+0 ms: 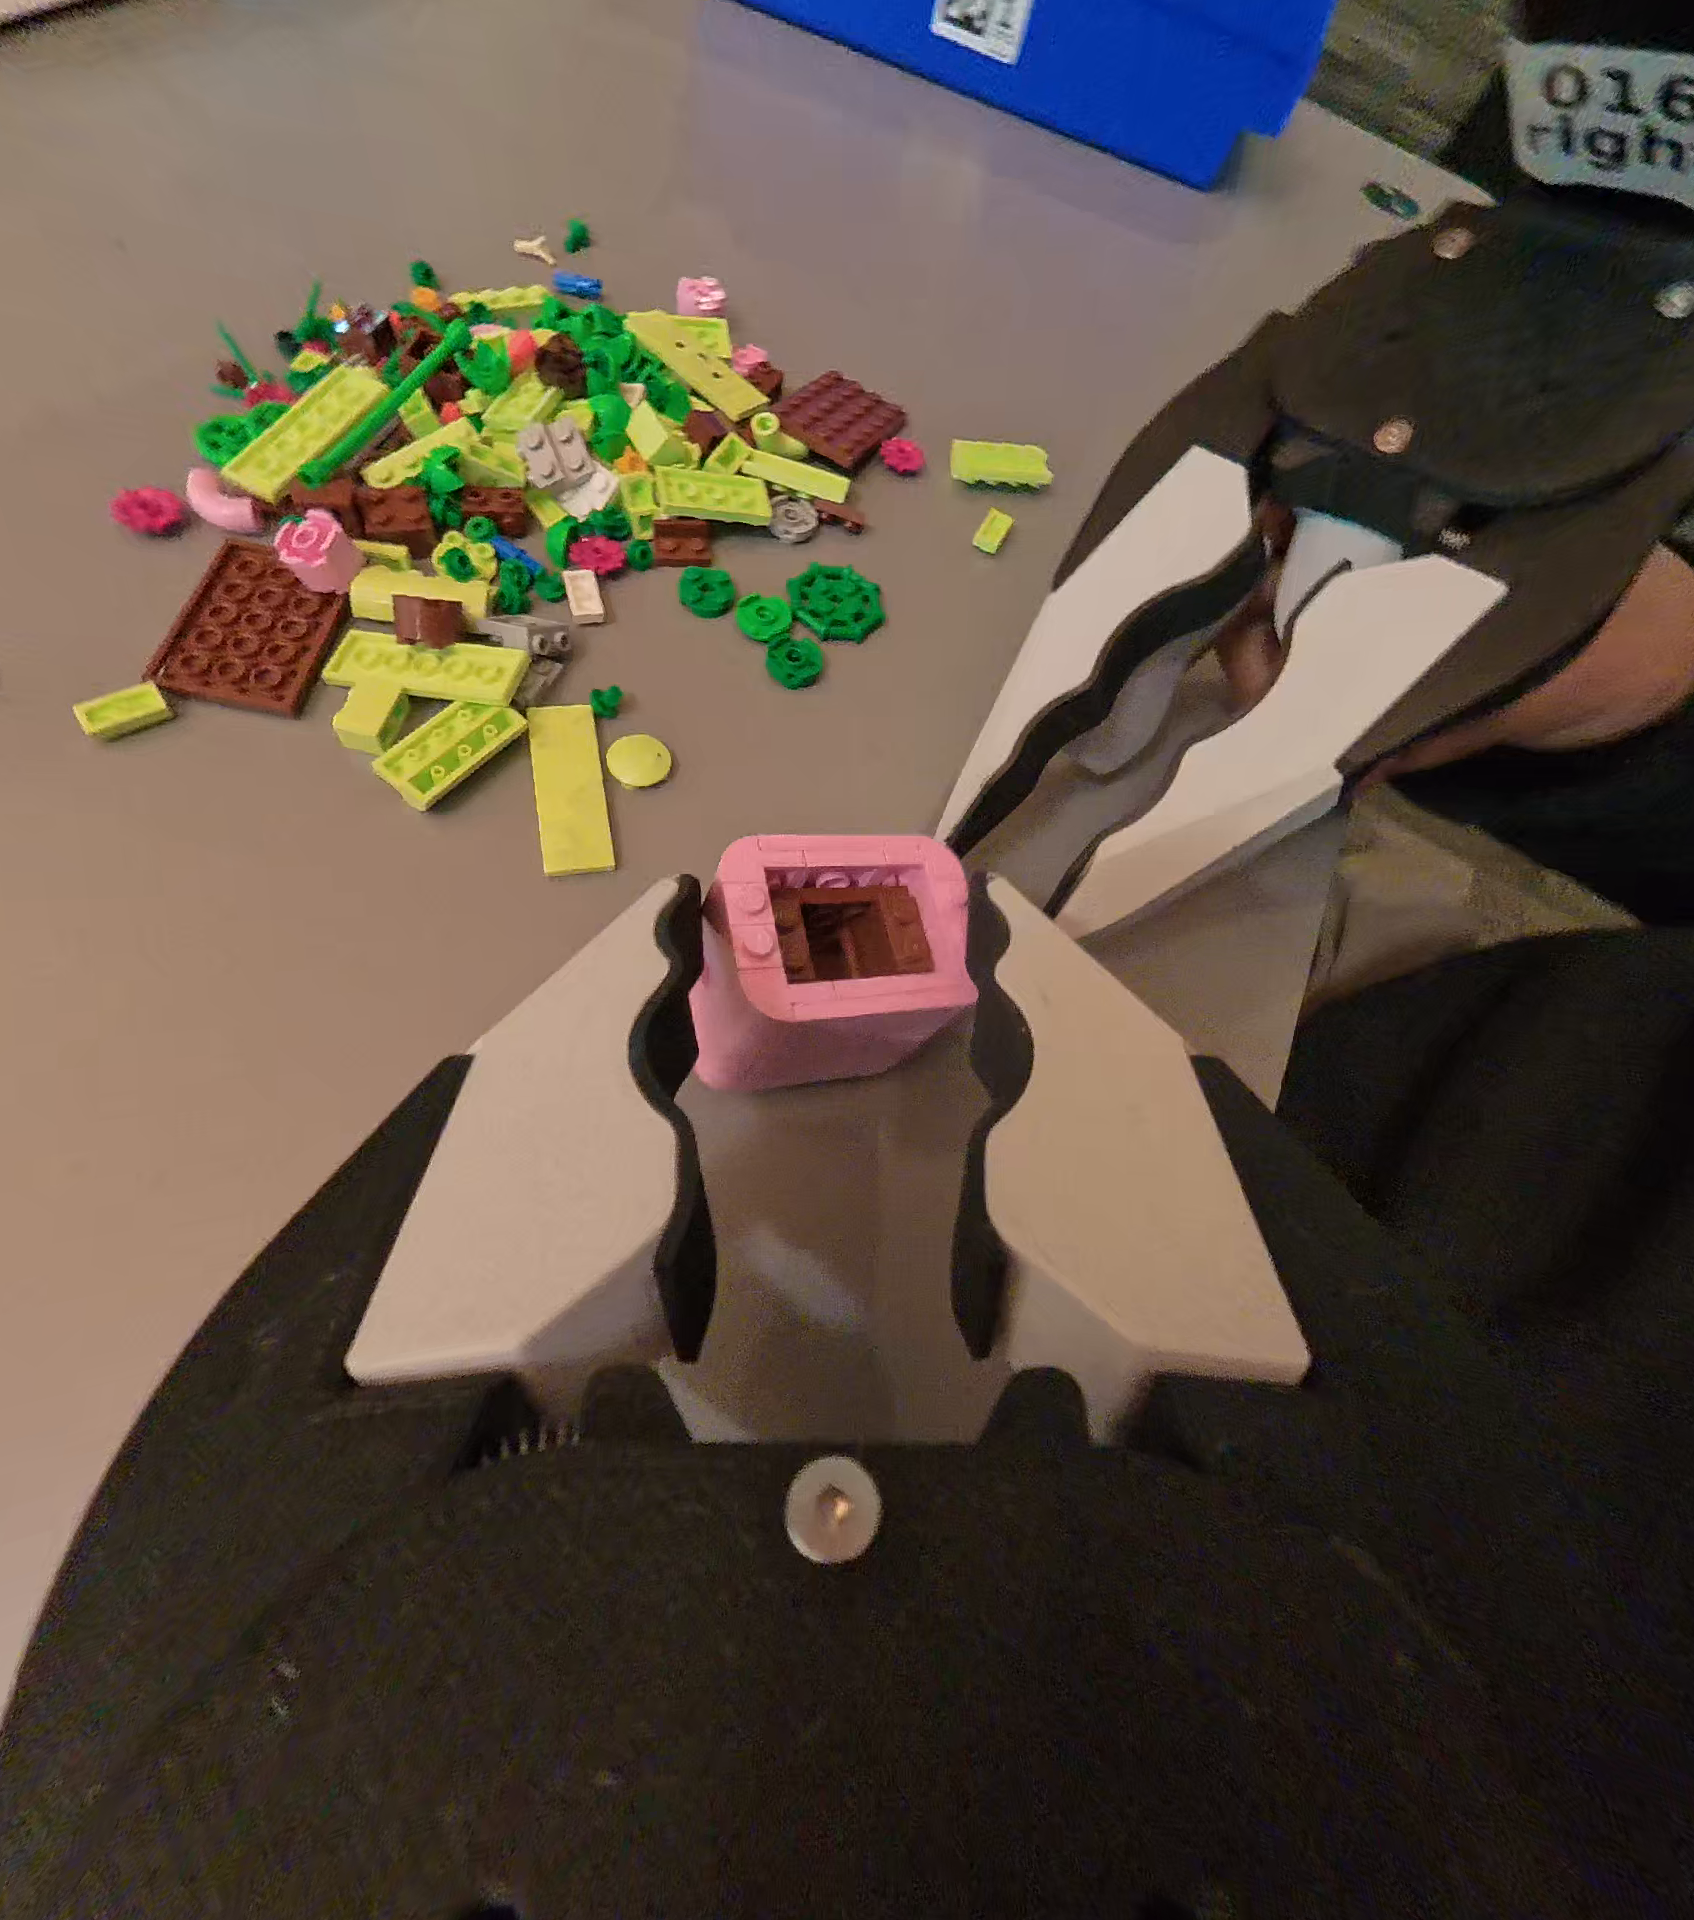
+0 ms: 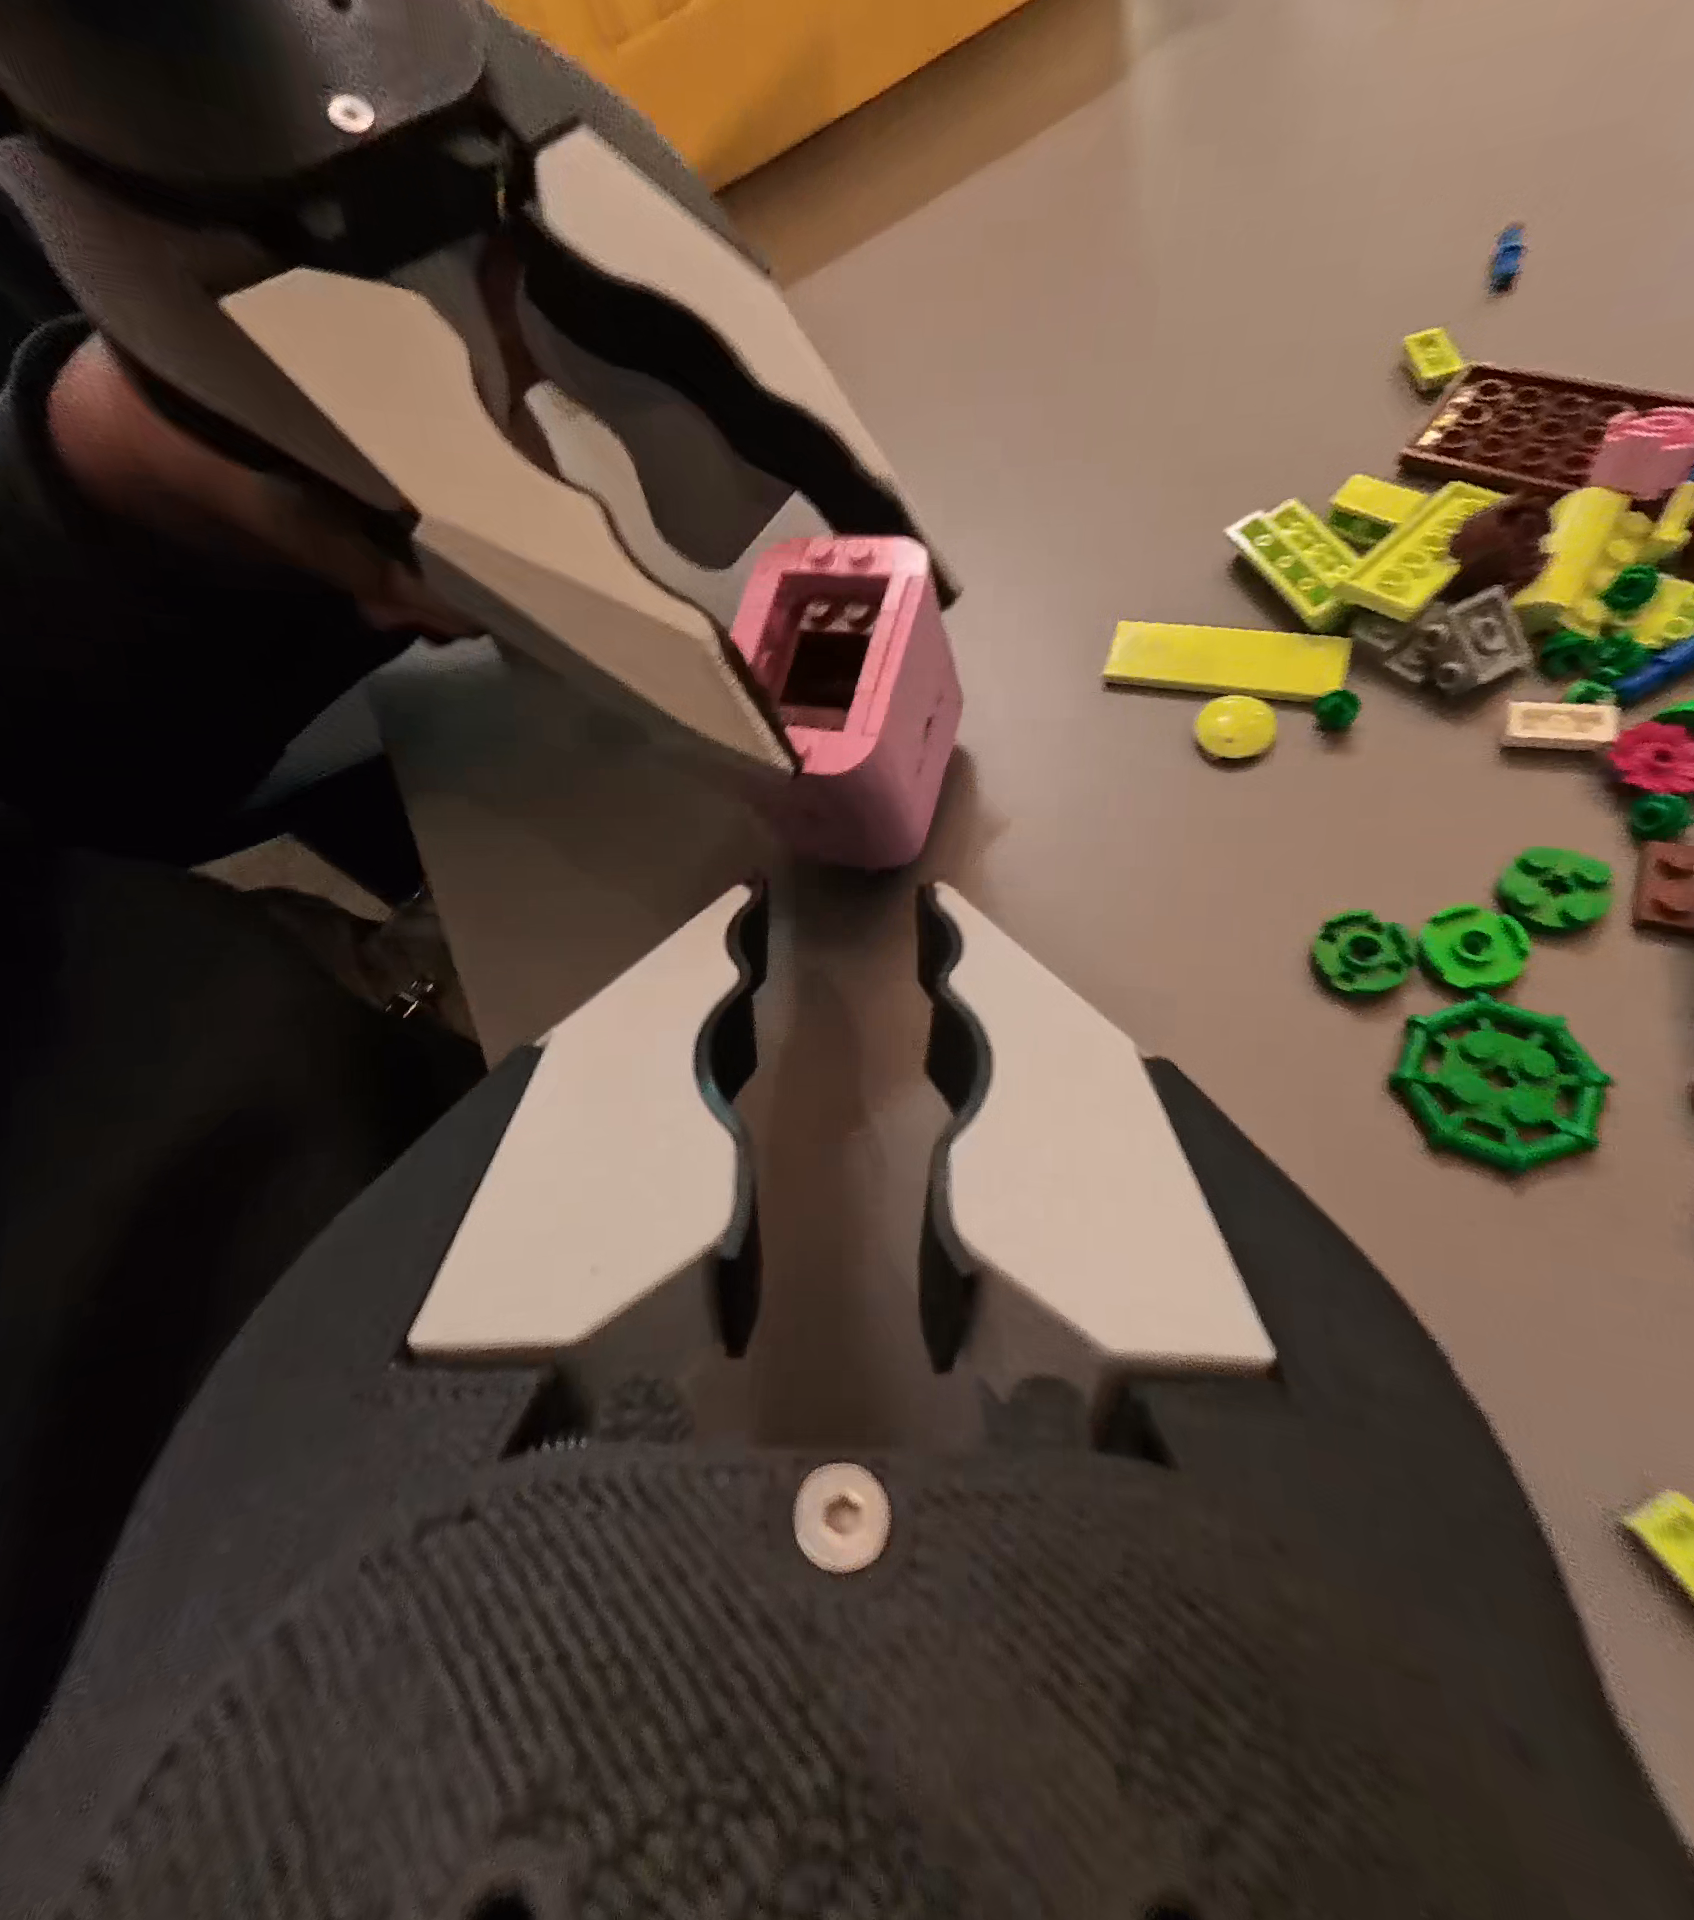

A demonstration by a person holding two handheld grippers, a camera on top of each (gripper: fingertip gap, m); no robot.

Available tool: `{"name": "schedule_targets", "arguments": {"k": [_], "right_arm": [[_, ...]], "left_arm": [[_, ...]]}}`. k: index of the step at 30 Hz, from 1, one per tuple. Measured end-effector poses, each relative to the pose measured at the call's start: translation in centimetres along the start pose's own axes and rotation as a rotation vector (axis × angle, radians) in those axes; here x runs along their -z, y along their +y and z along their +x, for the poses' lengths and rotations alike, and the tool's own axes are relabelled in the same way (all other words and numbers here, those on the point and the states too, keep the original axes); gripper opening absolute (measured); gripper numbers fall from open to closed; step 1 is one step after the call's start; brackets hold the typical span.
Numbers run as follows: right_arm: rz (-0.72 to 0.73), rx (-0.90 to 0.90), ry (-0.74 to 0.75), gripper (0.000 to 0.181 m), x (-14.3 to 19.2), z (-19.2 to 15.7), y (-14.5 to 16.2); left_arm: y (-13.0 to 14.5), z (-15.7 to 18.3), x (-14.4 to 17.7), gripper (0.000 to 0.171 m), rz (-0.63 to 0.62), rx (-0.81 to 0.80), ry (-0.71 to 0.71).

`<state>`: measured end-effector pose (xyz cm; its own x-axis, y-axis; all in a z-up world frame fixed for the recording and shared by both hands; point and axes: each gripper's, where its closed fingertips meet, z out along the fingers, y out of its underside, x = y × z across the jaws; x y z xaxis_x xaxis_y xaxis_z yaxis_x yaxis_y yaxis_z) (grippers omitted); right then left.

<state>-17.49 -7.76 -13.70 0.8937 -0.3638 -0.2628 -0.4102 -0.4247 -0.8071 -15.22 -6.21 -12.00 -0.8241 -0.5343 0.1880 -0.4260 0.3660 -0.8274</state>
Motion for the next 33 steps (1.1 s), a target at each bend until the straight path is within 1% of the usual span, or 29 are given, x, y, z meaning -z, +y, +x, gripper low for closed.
{"name": "schedule_targets", "arguments": {"k": [2,3,4,7,10,12,14,17,18,21,22,24,28,29,31,33], "right_arm": [[-0.006,0.016,-0.018,0.024,-0.1,-0.4,0.1],[-0.008,0.019,-0.015,0.024,-0.1,-0.4,0.1],[-0.009,0.019,-0.013,0.024,-0.1,-0.3,0.1],[-0.005,0.003,-0.008,0.025,-0.1,-0.1,0.1],[0.007,-0.019,-0.01,0.026,0.0,0.1,-0.1],[0.021,-0.027,-0.015,0.026,0.2,0.1,-0.2],[0.035,-0.03,-0.019,0.026,0.3,0.1,-0.4],[0.05,-0.036,-0.021,0.026,0.5,0.2,-0.6],[0.059,-0.04,-0.017,0.026,0.6,0.3,-0.7],[0.133,-0.046,-0.01,0.027,1.4,0.7,-1.6],[0.172,-0.048,-0.012,0.028,1.9,0.8,-2.1],[0.243,-0.065,-0.019,0.028,2.7,1.1,-2.9],[0.315,-0.126,-0.045,0.033,3.5,1.5,-3.6],[0.325,-0.136,-0.052,0.034,3.5,1.4,-3.8],[0.34,-0.15,-0.062,0.037,3.3,1.2,-4.1],[0.344,-0.157,-0.055,0.037,2.9,1.2,-4.3]], "left_arm": [[0.2,-0.1,0.5,0.048,0.003,-0.028,0.019],[0.1,0.0,0.8,0.051,0.016,-0.032,0.036],[-0.1,-0.1,1.1,0.06,0.03,-0.036,0.039],[-0.3,-0.2,1.3,0.071,0.036,-0.077,-0.006],[0.8,-0.9,0.4,0.07,-0.053,-0.082,-0.09],[1.4,-1.5,0.1,0.064,-0.074,-0.031,-0.111],[1.5,-1.6,0.1,0.054,-0.05,0.031,-0.069],[1.4,-1.8,0.3,0.054,-0.007,0.125,0.006],[1.1,-1.6,0.4,0.054,0.017,0.171,0.05],[-1.2,-0.6,1.7,0.054,0.18,0.37,0.273],[-1.7,-0.7,2.1,0.054,0.22,0.409,0.312],[-1.9,-1.1,2.4,0.054,0.253,0.424,0.322],[-2.0,-0.8,2.3,0.054,0.265,0.34,0.296],[-1.9,-1.0,2.0,0.054,0.258,0.284,0.241],[-1.4,-1.9,1.3,0.055,0.202,0.133,0.063],[-1.1,-2.3,0.9,0.055,0.143,-0.064,-0.115]]}}
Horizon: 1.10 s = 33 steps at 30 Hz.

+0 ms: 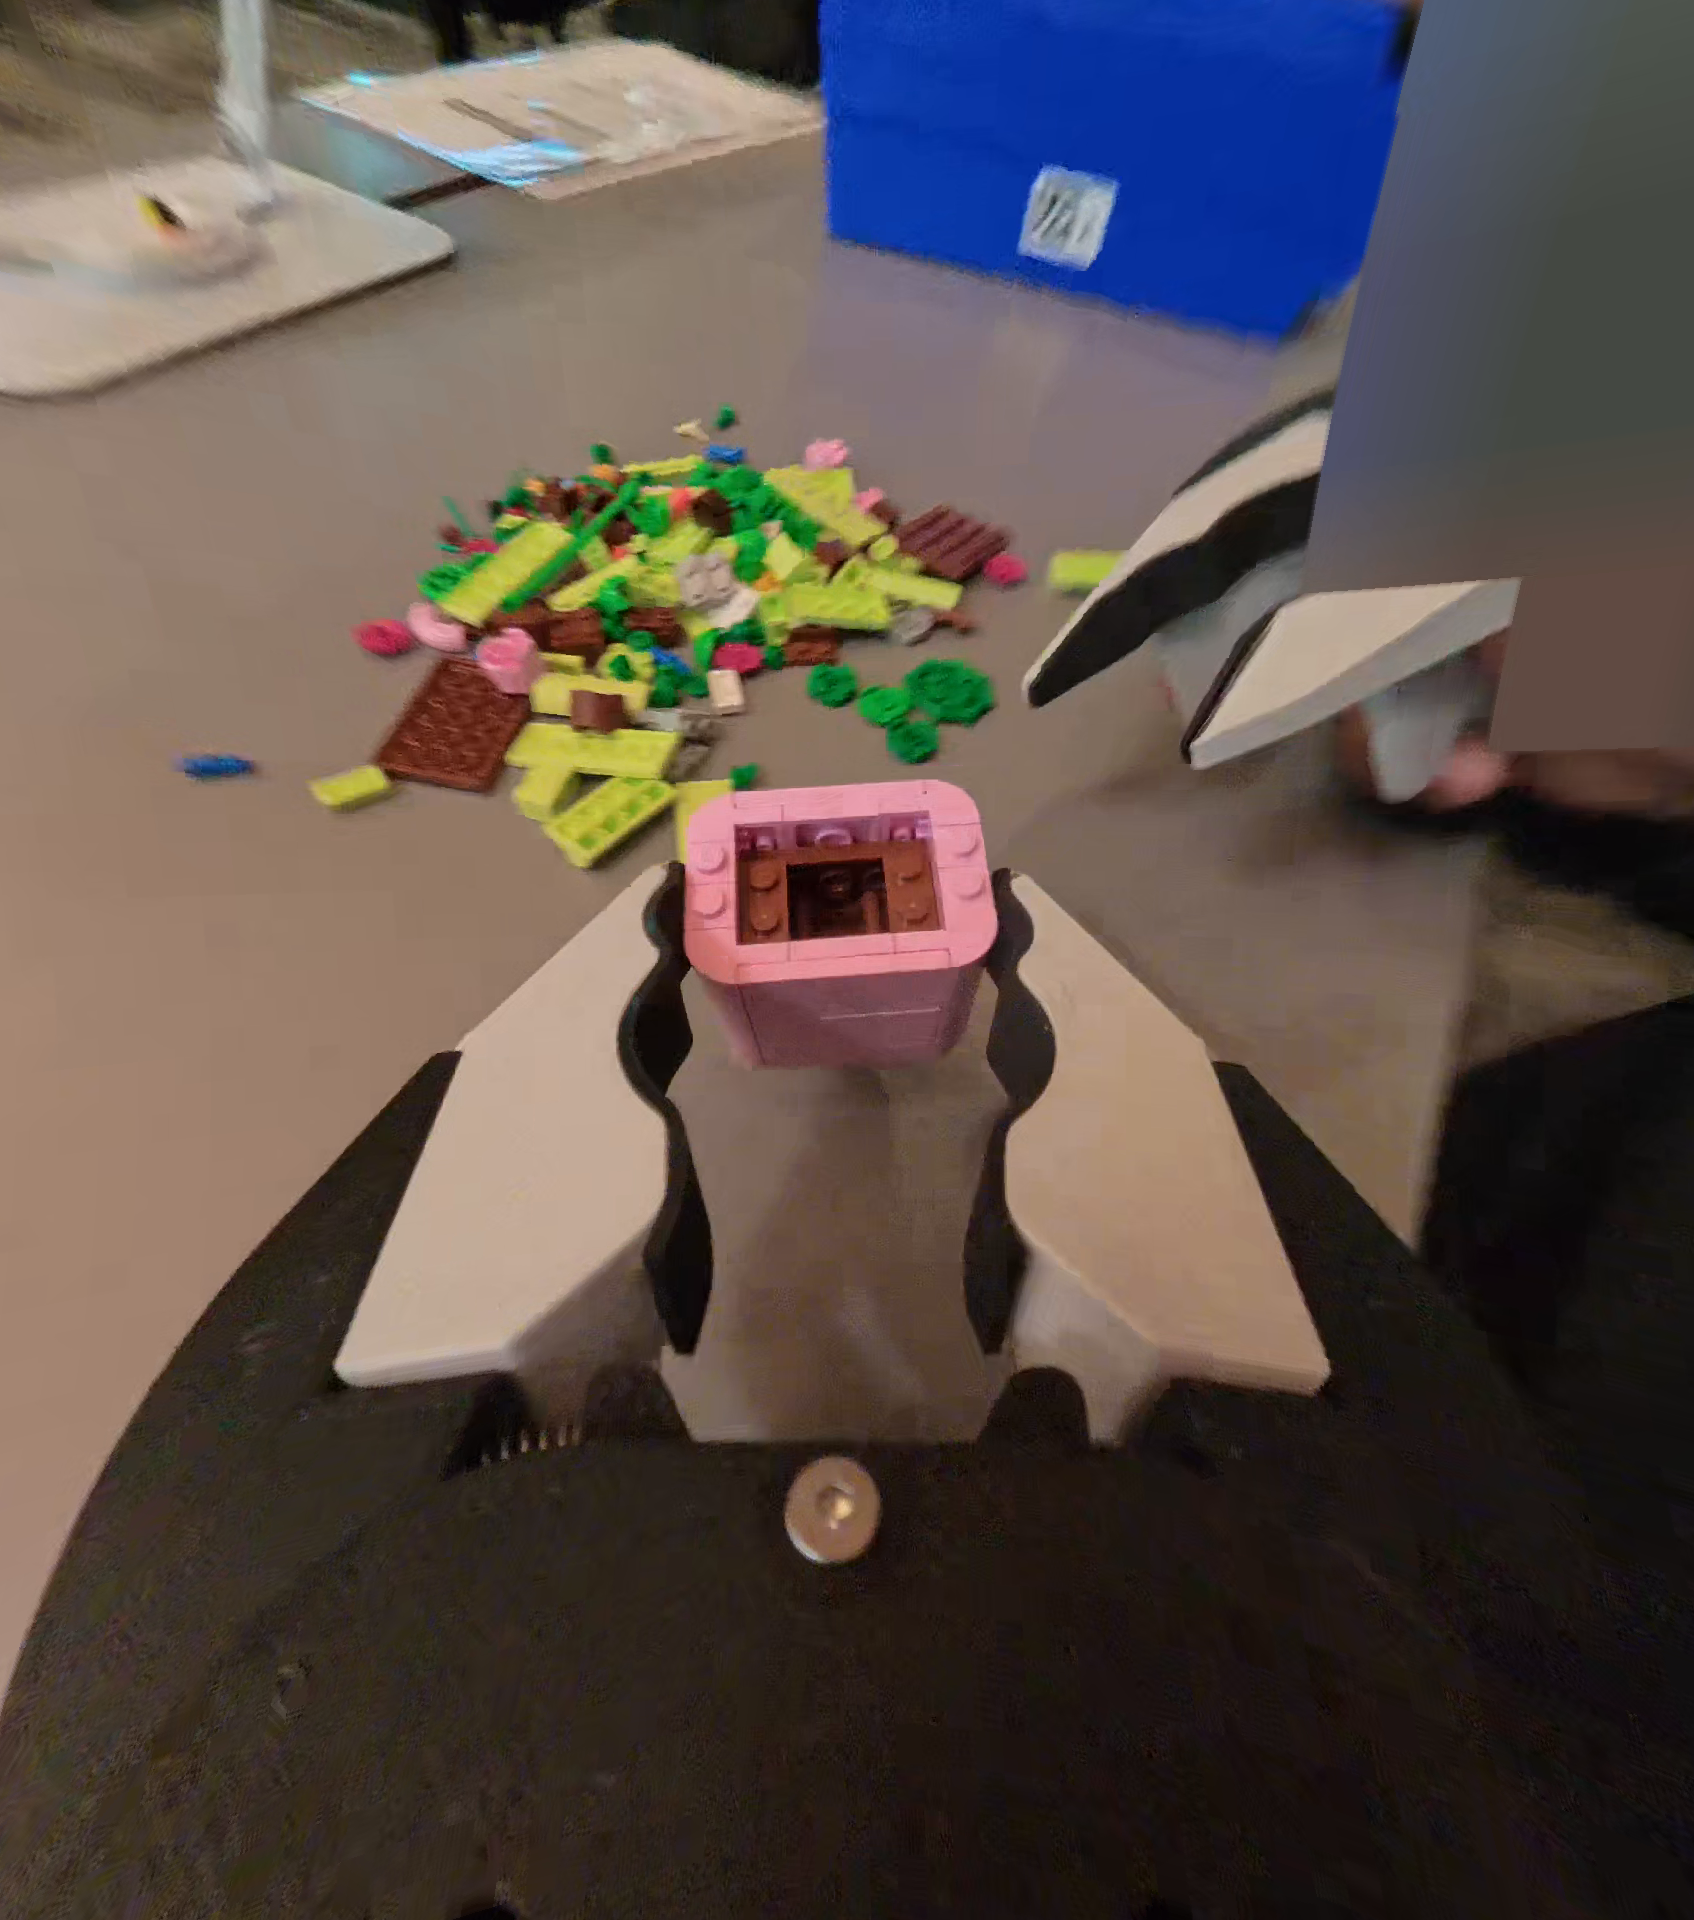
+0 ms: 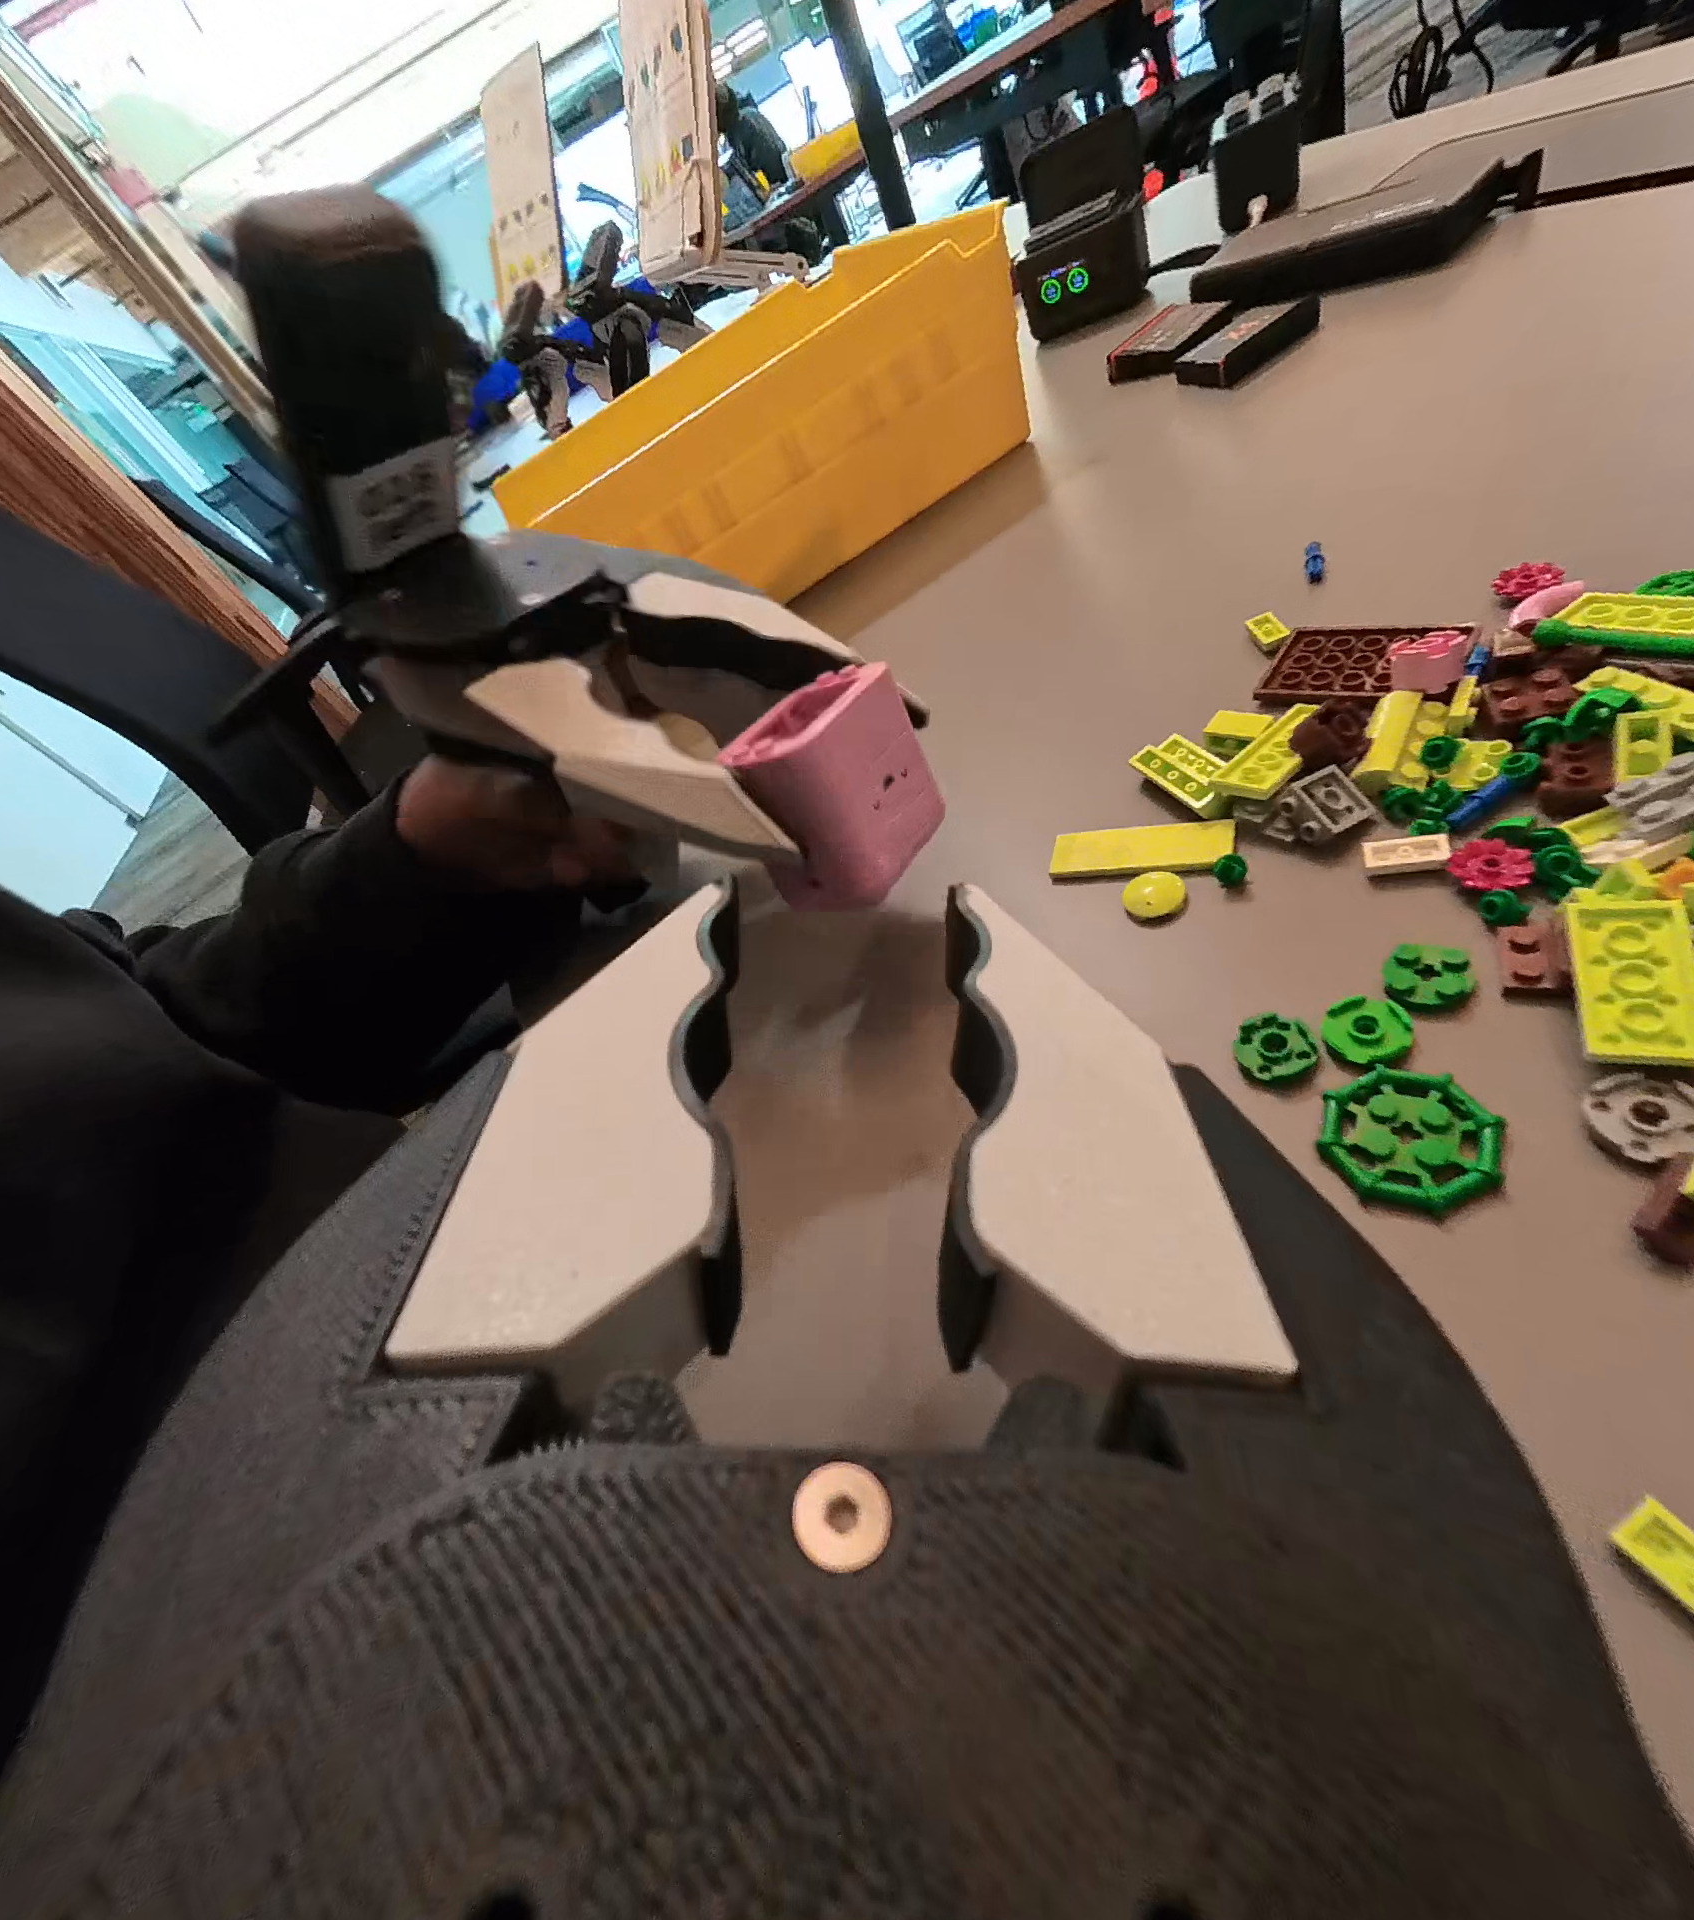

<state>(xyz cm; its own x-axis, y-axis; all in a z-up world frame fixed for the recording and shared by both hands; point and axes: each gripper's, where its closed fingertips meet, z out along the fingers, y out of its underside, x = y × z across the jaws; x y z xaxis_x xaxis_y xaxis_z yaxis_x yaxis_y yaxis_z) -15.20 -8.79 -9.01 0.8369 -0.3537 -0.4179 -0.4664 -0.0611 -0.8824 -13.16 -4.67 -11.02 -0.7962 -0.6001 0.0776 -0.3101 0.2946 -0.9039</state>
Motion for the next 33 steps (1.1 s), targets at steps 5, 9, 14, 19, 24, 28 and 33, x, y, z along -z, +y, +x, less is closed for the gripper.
{"name": "schedule_targets", "arguments": {"k": [5,9,14,19,24,28,33], "right_arm": [[-0.002,0.005,0.029,0.032,-1.0,0.2,-0.2],[-0.047,-0.033,0.049,0.026,-1.5,0.9,0.4],[-0.184,0.039,0.114,0.02,-2.1,1.4,2.3],[-0.222,0.107,0.144,0.005,-2.1,1.1,2.5],[-0.236,0.108,0.195,0.004,-1.9,1.6,2.5],[-0.219,0.1,0.405,0.003,0.5,5.6,1.6],[-0.227,0.143,0.412,0.003,0.3,4.7,1.5]], "left_arm": [[1.0,1.6,-1.3,0.057,-0.158,-0.247,-0.127],[1.9,2.7,-2.1,0.057,-0.243,-0.296,-0.136],[2.2,3.2,-2.3,0.057,-0.292,-0.34,-0.16],[2.0,3.3,-2.5,0.057,-0.29,-0.387,-0.192],[1.7,3.4,-2.8,0.057,-0.263,-0.394,-0.208],[1.8,4.6,-3.2,0.057,-0.22,-0.376,-0.184],[0.8,3.8,-2.2,0.057,-0.146,-0.222,-0.091]]}}
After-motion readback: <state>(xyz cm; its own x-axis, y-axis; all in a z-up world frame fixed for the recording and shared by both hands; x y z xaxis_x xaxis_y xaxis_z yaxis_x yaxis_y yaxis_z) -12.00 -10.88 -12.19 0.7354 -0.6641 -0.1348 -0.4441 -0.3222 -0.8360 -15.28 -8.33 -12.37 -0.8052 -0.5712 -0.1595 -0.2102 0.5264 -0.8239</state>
